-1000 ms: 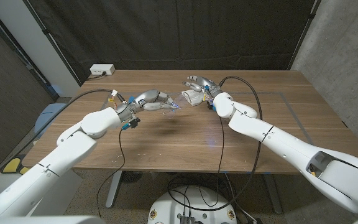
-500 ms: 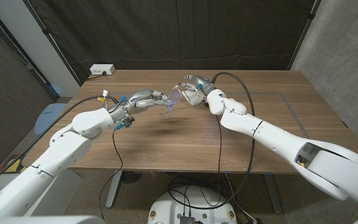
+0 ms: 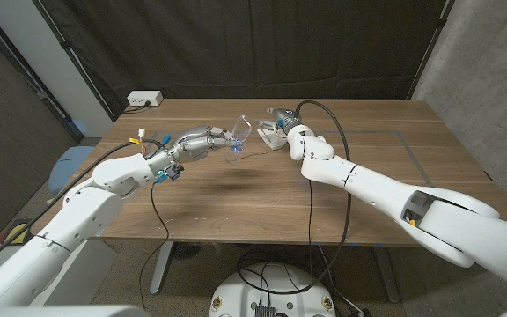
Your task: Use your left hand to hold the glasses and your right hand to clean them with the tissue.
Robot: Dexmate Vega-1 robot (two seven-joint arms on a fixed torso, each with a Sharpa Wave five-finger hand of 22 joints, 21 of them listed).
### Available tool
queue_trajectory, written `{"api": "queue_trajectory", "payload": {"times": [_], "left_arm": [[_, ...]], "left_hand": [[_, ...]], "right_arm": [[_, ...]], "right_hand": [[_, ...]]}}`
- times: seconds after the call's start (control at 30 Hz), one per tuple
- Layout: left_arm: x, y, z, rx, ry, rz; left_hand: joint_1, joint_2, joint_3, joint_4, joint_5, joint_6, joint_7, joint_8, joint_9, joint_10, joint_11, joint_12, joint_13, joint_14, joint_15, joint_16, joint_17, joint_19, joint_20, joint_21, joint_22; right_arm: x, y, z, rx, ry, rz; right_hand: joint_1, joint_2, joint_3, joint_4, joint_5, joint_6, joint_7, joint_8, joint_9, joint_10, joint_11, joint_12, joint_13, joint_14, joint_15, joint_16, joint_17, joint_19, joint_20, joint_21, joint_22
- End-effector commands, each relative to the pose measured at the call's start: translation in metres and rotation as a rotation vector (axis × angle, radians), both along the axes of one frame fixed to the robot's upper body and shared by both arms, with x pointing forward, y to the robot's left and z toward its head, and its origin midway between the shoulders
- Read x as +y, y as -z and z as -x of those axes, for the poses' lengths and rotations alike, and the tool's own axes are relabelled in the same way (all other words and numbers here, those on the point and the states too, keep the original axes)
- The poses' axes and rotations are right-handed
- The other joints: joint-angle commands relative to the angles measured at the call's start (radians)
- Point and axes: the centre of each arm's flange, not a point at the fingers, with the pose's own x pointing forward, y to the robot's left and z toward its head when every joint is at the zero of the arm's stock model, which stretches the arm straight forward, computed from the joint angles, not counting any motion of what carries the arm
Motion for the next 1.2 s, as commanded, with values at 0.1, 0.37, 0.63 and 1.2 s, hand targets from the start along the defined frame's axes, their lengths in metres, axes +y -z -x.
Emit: {"api": "queue_trajectory", "payload": {"times": [0.1, 0.37, 0.63, 1.2], "left_arm": [[0.005, 0.001, -0.001, 0.040, 0.061, 0.026], [0.006, -0.001, -0.002, 0.047, 0.075, 0.035], [0.007, -0.001, -0.004, 0.053, 0.079, 0.039], [0.009, -0.005, -0.012, 0.058, 0.076, 0.052]], "left_hand": [[-0.005, -0.003, 0.008, 0.001, 0.005, 0.100, 0.097, 0.087, 0.083, -0.003, 0.001, 0.006, 0.003, 0.000, -0.095, 0.006, 0.006, 0.003, 0.002, 0.010, 0.005], [-0.006, -0.004, 0.010, 0.001, 0.007, 0.099, 0.096, 0.089, 0.091, -0.004, 0.001, 0.008, 0.004, 0.000, -0.096, 0.009, 0.011, -0.001, 0.002, 0.015, 0.007], [-0.009, -0.005, 0.014, 0.001, 0.008, 0.097, 0.096, 0.090, 0.099, -0.005, 0.001, 0.009, 0.004, -0.001, -0.095, 0.010, 0.014, -0.002, 0.003, 0.022, 0.009], [-0.011, -0.006, 0.021, 0.000, 0.010, 0.092, 0.094, 0.092, 0.116, -0.008, 0.000, 0.010, 0.001, -0.005, -0.097, 0.013, 0.023, -0.010, 0.003, 0.033, 0.013]], "right_arm": [[-0.010, 0.009, -0.019, 0.071, 0.163, 0.066], [-0.011, 0.014, -0.026, 0.115, 0.229, 0.112], [-0.011, 0.017, -0.030, 0.128, 0.271, 0.157], [-0.007, 0.023, -0.042, 0.216, 0.331, 0.259]], "right_hand": [[0.004, -0.010, -0.007, 0.001, 0.006, -0.020, -0.010, -0.001, 0.004, -0.012, 0.007, 0.000, 0.005, 0.011, -0.001, 0.006, 0.003, 0.012, -0.005, 0.006, 0.003], [0.008, -0.019, -0.016, -0.004, 0.011, -0.058, -0.015, -0.004, 0.004, -0.055, 0.022, -0.007, 0.006, -0.004, 0.004, 0.000, 0.002, 0.011, -0.007, 0.006, 0.004], [0.012, -0.025, -0.021, -0.007, 0.014, -0.065, -0.034, 0.001, 0.004, -0.072, 0.018, -0.007, 0.006, 0.002, 0.000, 0.003, 0.003, 0.017, -0.002, 0.009, 0.004], [0.041, -0.017, -0.023, -0.017, 0.025, -0.050, -0.059, 0.018, 0.004, -0.043, -0.037, 0.018, 0.005, 0.057, -0.055, 0.019, 0.005, 0.044, 0.003, 0.022, 0.006]]}}
